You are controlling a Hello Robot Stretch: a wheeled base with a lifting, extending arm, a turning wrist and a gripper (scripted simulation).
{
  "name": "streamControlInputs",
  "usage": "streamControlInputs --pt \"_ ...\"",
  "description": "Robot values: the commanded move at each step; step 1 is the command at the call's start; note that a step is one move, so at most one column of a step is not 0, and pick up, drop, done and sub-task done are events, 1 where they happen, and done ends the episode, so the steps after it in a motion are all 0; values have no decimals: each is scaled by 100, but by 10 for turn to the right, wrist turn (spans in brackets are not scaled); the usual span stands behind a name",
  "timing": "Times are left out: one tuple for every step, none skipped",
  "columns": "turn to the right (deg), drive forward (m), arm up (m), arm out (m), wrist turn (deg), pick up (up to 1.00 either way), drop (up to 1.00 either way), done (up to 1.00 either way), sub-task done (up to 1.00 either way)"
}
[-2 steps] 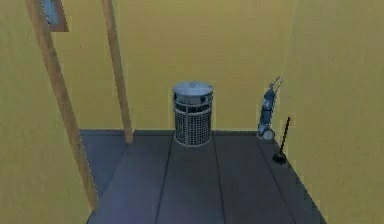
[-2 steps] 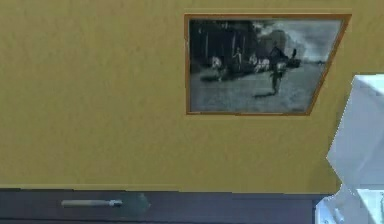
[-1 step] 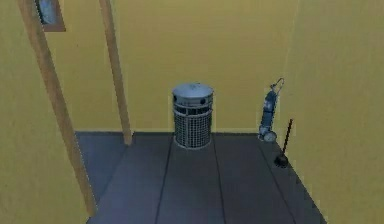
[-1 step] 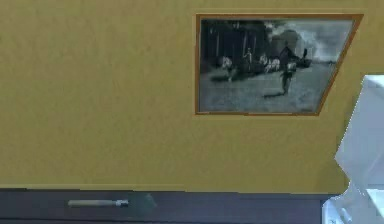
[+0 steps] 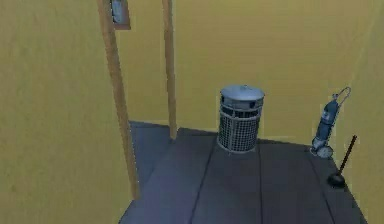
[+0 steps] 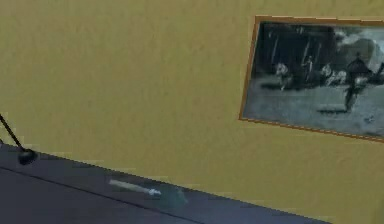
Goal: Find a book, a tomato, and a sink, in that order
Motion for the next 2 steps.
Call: streamControlInputs --pt "0 100 0 0 0 0 0 0 0" --pt "-60 0 0 0 0 0 0 0 0"
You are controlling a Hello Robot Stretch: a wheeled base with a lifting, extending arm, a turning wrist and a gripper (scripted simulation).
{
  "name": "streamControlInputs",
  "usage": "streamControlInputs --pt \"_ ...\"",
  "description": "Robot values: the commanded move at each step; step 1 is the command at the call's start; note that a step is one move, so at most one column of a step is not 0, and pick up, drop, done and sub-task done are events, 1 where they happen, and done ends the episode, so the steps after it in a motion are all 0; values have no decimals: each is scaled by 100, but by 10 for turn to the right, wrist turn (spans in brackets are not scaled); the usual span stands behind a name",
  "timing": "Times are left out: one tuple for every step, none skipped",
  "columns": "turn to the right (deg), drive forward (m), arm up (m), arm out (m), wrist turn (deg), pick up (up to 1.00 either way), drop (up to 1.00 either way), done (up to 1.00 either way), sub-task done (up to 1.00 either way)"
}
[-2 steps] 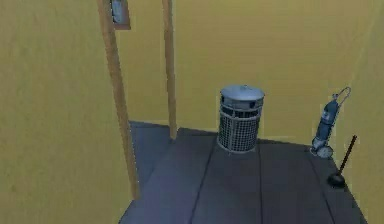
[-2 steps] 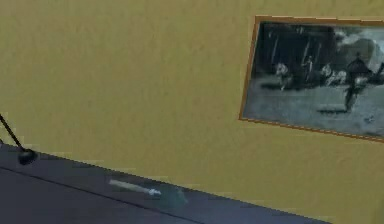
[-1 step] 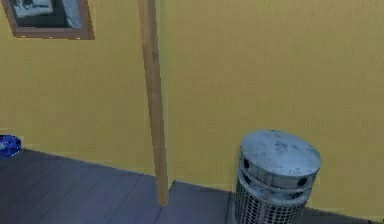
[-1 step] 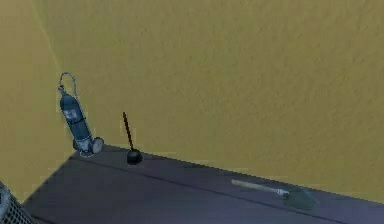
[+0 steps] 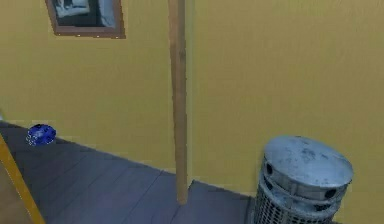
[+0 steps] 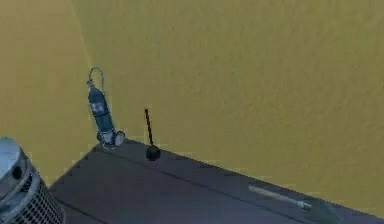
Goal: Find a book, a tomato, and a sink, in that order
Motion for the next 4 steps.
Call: streamControlInputs --pt "0 45 0 0 0 0 0 0 0" --pt "-180 0 0 0 0 0 0 0 0" --pt "0 25 0 0 0 0 0 0 0" --pt "-420 0 0 0 0 0 0 0 0"
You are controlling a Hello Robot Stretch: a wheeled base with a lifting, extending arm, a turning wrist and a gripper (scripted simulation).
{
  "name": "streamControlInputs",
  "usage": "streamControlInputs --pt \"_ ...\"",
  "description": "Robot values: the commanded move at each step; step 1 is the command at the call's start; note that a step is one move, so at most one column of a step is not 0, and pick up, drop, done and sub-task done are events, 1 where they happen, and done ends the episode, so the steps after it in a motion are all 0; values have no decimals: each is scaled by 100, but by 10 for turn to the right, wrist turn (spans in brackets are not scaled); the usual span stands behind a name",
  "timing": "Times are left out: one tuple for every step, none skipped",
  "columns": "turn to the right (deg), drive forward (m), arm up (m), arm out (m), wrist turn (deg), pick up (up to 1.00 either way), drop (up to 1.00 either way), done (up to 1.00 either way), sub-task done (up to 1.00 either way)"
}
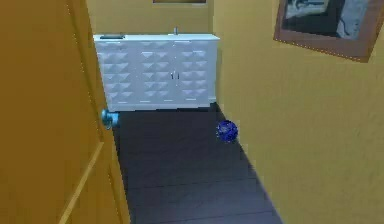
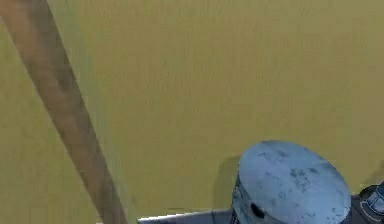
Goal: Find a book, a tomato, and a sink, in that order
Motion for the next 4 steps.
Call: streamControlInputs --pt "0 100 0 0 0 0 0 0 0" --pt "0 20 0 0 0 0 0 0 0" --pt "-120 0 0 0 0 0 0 0 0" --pt "0 45 0 0 0 0 0 0 0"
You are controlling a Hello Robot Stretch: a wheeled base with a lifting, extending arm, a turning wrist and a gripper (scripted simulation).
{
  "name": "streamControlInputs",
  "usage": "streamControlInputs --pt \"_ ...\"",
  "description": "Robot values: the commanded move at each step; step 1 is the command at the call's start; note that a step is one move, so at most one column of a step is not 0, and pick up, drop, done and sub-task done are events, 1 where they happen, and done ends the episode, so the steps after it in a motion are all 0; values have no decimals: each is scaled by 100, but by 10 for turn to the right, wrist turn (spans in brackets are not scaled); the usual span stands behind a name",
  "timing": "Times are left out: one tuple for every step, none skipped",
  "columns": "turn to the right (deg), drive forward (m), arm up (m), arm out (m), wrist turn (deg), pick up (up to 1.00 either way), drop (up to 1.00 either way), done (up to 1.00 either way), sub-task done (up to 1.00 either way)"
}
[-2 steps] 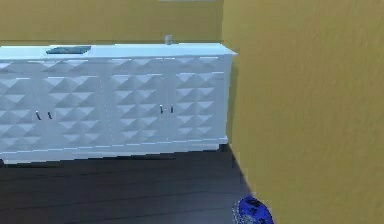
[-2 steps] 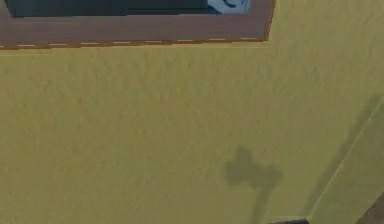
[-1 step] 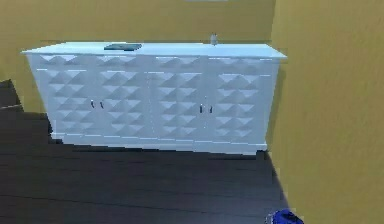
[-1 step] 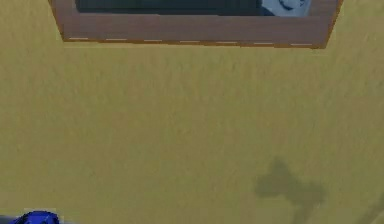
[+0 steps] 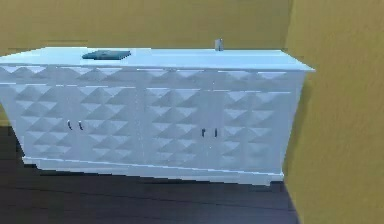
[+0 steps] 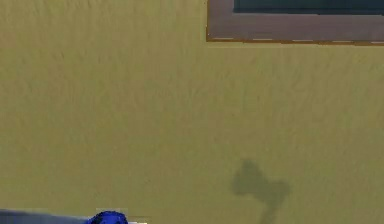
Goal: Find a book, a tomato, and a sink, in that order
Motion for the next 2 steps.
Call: streamControlInputs --pt "-450 0 0 0 0 0 0 0 0" --pt "-390 0 0 0 0 0 0 0 0"
